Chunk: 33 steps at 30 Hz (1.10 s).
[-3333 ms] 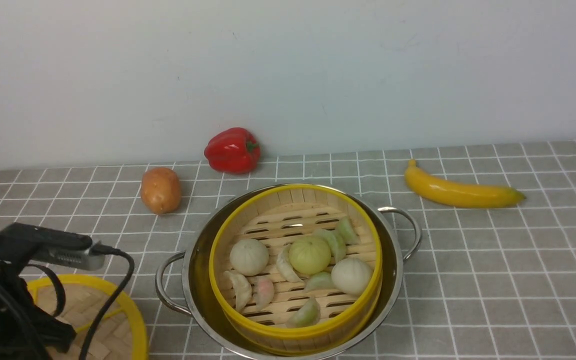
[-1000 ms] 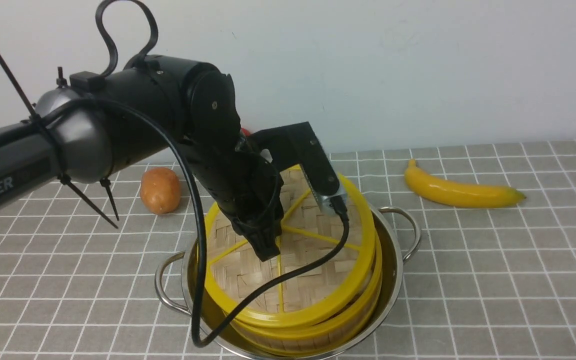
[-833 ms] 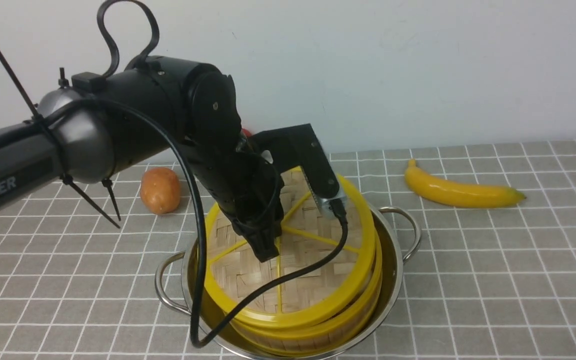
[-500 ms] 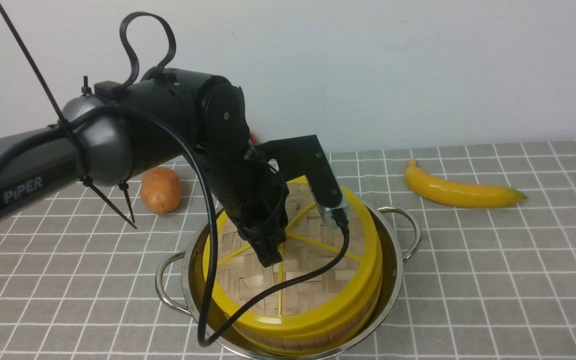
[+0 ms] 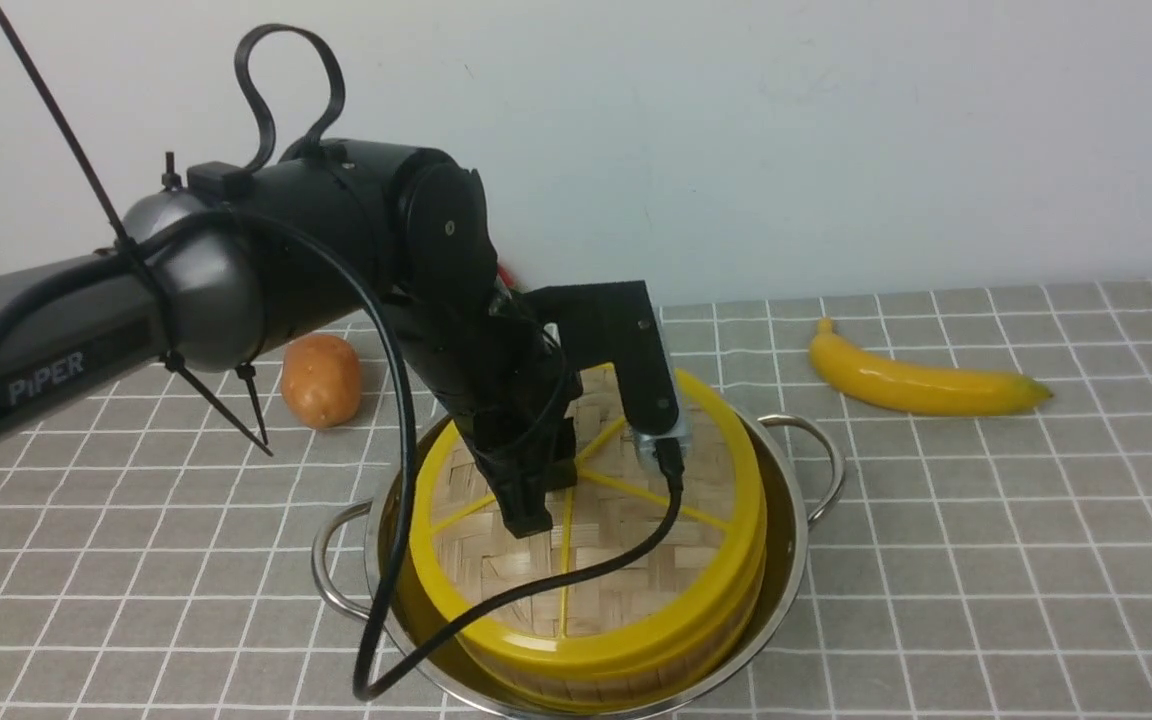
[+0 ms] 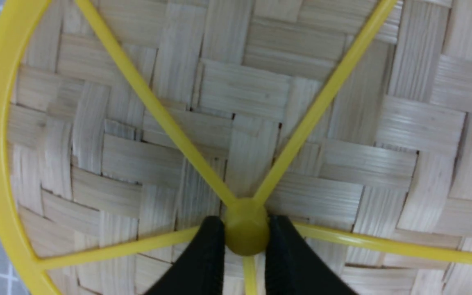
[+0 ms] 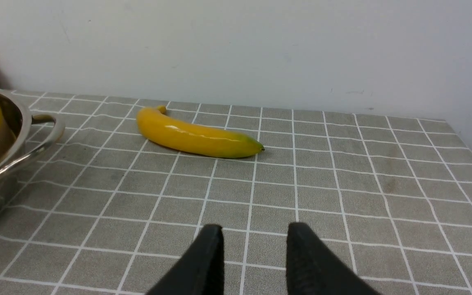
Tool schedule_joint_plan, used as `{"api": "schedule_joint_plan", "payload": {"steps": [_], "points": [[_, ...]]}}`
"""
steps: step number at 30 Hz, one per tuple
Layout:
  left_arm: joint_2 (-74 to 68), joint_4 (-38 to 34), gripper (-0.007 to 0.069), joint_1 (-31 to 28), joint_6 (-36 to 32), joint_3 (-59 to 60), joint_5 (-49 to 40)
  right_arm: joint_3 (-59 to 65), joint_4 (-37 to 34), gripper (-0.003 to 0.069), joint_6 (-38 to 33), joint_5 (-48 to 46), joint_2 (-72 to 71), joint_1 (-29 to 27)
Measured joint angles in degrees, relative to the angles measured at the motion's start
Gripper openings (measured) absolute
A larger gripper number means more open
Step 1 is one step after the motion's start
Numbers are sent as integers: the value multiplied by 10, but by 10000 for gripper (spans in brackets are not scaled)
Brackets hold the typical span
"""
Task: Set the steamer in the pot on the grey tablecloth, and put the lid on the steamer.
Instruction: 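Place the yellow bamboo steamer lid onto the steamer in the pot with the left gripper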
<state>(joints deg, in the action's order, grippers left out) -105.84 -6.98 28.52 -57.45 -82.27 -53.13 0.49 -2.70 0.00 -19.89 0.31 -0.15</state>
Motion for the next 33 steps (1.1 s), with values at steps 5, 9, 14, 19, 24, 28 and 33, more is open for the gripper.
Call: {"api": "schedule_joint_plan", "payload": {"steps": [5,9,14,19,24,28,33], "points": [[-1,-4,120,0,-12,0,12,0,0,243,0,0,0,0],[-1,-7,120,0,-19,0,12,0,0,243,0,0,0,0],[-1,-7,120,0,2,0,12,0,0,243,0,0,0,0],[-1,-8,120,0,16,0,11,0,0,243,0,0,0,0],[-1,-9,120,0,16,0,11,0,0,243,0,0,0,0],[-1,-10,120,0,21,-1,10,0,0,243,0,0,0,0],[-7,-14,120,0,31,-24,-9,0,0,243,0,0,0,0]]}}
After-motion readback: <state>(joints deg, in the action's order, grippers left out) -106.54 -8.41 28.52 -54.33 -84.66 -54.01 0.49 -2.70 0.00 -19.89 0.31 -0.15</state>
